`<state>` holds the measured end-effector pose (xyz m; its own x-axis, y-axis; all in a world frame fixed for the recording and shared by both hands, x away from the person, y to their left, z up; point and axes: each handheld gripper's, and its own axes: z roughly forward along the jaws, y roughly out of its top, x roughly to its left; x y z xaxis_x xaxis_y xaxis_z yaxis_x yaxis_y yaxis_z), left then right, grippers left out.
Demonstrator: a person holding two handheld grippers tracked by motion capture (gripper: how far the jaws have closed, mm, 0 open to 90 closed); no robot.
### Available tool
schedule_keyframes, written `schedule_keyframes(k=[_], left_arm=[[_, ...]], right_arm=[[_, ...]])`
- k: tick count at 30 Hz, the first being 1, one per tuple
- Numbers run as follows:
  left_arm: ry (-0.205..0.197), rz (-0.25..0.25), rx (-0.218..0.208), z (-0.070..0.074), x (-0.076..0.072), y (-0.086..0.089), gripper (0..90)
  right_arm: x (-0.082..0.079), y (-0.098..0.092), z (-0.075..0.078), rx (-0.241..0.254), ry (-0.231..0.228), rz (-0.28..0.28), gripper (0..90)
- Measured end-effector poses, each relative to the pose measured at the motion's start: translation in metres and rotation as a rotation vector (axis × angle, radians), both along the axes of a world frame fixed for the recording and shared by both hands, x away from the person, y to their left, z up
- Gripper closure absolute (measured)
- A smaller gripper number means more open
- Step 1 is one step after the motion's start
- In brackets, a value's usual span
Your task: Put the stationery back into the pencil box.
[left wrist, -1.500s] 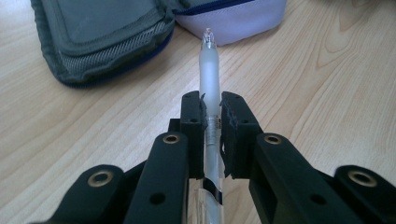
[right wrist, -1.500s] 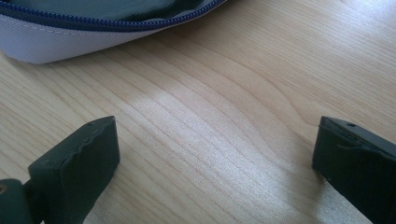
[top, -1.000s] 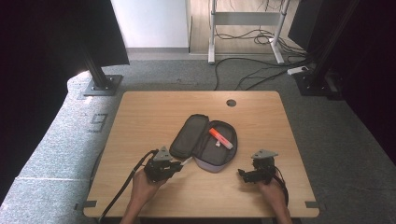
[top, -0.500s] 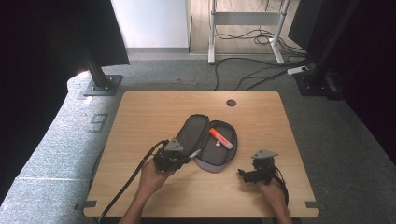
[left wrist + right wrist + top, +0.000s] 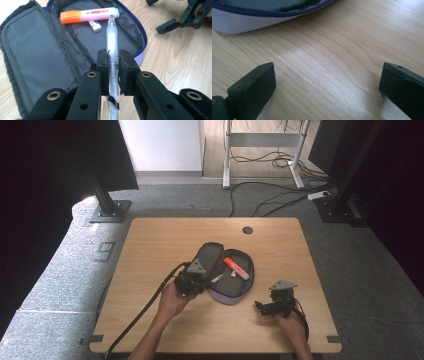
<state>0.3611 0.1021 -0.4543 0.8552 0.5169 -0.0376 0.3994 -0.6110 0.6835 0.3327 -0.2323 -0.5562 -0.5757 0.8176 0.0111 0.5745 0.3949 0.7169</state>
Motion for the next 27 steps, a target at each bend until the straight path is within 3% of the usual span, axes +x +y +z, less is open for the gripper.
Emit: schedule_keyframes(k=[14,27], left_arm=[[-0.016,-0.026,0.009,0.008,0.019,-0.025,79.6],[-0.02,-0.037,0.026,0.005,0.033,-0.05,79.6]], right_arm=[[0.0,0.0,0.0,-0.001,-0.001,-0.001,0.2],[0.0,0.0,0.0,-0.001,-0.001,0.001,0.3]])
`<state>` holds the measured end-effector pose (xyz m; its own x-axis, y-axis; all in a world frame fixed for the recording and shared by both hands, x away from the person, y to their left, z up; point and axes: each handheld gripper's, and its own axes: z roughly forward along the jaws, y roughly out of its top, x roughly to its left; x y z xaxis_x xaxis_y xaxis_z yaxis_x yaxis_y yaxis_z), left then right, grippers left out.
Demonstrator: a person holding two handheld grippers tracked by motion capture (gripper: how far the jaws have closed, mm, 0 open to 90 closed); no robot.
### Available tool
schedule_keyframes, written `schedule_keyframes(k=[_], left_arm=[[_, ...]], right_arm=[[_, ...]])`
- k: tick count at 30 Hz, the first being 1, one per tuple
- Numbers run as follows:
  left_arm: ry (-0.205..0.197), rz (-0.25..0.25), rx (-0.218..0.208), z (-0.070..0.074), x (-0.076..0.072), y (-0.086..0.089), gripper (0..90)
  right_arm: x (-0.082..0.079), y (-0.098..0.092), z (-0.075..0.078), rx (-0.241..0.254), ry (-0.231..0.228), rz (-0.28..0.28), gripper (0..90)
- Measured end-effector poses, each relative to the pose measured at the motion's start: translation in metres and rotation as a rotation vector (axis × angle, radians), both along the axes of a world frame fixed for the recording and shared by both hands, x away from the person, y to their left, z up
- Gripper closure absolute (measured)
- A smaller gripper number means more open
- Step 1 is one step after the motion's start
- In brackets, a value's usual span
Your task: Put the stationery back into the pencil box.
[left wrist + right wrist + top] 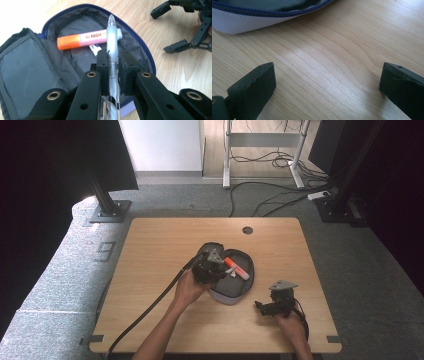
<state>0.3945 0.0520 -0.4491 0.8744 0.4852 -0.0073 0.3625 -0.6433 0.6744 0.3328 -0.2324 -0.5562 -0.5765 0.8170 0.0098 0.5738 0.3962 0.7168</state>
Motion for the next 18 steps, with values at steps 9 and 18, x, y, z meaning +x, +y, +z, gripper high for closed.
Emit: schedule_keyframes(k=[9,18], left_arm=[[0.001,0.004,-0.001,-0.004,0.014,-0.015,79.6],[-0.006,0.006,0.013,-0.007,0.024,-0.029,79.6]], right_arm=[[0.0,0.0,0.0,0.001,0.0,0.0,0.3],[0.0,0.0,0.0,0.001,-0.001,-0.001,0.4]])
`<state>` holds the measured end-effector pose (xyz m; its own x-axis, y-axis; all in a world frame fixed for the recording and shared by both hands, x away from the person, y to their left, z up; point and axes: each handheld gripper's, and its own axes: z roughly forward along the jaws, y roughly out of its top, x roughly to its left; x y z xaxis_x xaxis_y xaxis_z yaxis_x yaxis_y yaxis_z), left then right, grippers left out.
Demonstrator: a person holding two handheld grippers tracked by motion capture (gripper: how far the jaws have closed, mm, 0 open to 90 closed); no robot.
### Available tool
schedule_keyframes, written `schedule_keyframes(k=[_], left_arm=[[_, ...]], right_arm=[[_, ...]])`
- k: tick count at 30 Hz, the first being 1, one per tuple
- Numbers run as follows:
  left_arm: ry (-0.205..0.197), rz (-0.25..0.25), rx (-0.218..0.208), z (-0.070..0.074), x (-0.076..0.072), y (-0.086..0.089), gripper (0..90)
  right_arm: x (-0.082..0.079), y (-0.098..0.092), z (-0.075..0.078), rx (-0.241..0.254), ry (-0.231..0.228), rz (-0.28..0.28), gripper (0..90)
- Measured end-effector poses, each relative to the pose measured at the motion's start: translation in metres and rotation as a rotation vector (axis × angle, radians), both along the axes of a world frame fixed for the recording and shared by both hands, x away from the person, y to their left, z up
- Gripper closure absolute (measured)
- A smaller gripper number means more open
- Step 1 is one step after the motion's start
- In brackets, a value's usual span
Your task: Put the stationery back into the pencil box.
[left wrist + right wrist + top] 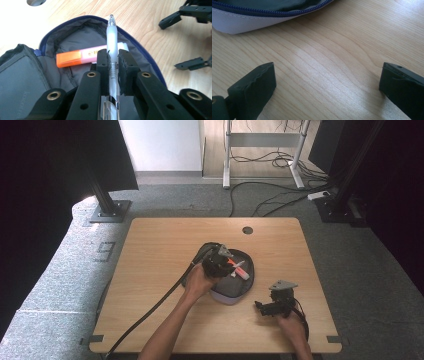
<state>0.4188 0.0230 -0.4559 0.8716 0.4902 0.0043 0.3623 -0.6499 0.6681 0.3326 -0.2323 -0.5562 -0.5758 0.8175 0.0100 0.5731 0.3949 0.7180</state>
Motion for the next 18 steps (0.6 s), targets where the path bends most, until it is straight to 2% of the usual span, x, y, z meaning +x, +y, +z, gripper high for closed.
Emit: schedule_keyframes(k=[3,6,9,11,18], left_arm=[[-0.005,-0.001,0.005,0.0,0.003,-0.006,79.6],[-0.001,0.001,-0.017,0.001,0.006,-0.01,79.6],[-0.012,0.0,0.015,0.0,0.009,-0.015,79.5],[-0.003,0.008,0.007,-0.004,0.01,-0.016,79.5],[0.017,0.032,0.034,-0.019,0.019,-0.015,79.4]], right_arm=[[0.0,0.0,0.0,0.0,0.0,0.002,0.4],[0.0,0.0,0.0,-0.001,0.0,0.001,0.4],[0.0,0.0,0.0,-0.001,-0.001,0.001,0.5],[0.0,0.0,0.0,-0.001,-0.001,0.003,0.6],[0.0,0.0,0.0,0.0,-0.001,0.001,0.8]])
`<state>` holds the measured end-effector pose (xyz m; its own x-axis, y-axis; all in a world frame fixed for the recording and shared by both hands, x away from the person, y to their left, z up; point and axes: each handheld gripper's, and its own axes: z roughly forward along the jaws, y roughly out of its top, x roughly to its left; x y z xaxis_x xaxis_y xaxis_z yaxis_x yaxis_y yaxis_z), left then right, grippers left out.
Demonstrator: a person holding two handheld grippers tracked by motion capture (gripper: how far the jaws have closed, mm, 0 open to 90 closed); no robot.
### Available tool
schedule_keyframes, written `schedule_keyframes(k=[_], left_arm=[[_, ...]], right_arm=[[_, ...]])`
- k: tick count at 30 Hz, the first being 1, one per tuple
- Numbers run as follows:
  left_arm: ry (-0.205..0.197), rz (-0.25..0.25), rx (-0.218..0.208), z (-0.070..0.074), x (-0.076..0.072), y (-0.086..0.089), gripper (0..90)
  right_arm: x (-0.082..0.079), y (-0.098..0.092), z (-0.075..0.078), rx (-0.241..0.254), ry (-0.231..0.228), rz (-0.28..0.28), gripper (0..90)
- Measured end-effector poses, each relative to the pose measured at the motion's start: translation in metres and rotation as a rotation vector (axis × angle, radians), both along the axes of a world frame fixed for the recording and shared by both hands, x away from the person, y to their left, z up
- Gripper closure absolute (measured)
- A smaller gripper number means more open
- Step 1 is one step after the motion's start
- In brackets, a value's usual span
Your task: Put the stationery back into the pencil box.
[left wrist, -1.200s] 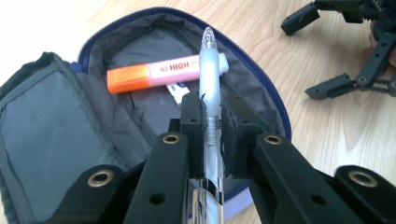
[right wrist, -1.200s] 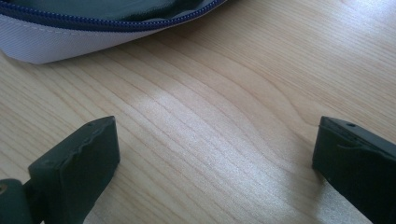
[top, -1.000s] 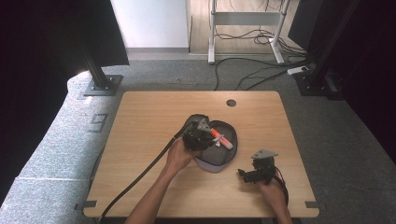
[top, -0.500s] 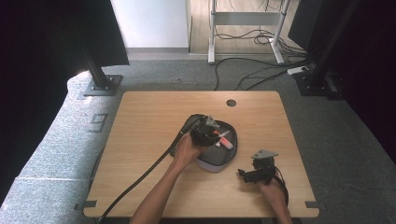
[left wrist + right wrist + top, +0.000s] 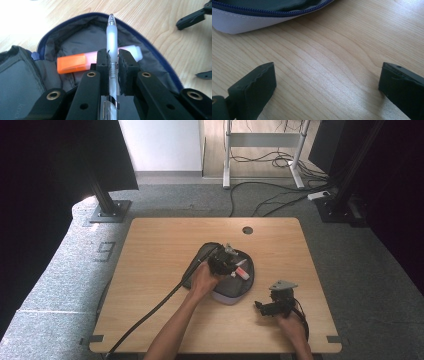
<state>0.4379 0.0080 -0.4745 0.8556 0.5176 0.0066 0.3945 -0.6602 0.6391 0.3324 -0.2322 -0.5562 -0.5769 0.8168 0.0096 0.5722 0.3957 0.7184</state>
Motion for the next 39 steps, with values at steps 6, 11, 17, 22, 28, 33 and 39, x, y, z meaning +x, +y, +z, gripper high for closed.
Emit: schedule_keyframes(k=[6,11,17,22,28,33,39], left_arm=[[-0.002,0.004,0.004,-0.007,0.001,-0.001,79.2],[-0.002,0.014,0.012,-0.011,0.003,0.0,78.9],[0.003,0.02,0.026,-0.016,0.005,0.003,78.6],[0.011,0.027,0.032,-0.02,0.006,0.005,78.2],[0.009,0.033,0.021,-0.019,0.006,0.007,72.2],[-0.004,0.044,0.006,-0.014,0.006,0.01,60.3],[0.021,0.048,-0.054,-0.007,0.005,0.017,43.7]], right_arm=[[0.0,0.0,0.0,0.0,0.0,0.0,0.8],[0.0,0.0,0.0,0.0,0.0,0.0,0.8],[0.0,0.0,0.0,0.0,0.0,0.0,0.8],[0.0,0.0,0.0,0.001,0.0,0.0,0.8],[0.0,0.0,0.0,0.001,0.0,0.0,0.8],[0.0,0.0,0.0,0.0,0.0,0.0,0.8],[0.0,0.0,0.0,0.0,-0.001,0.0,0.8]])
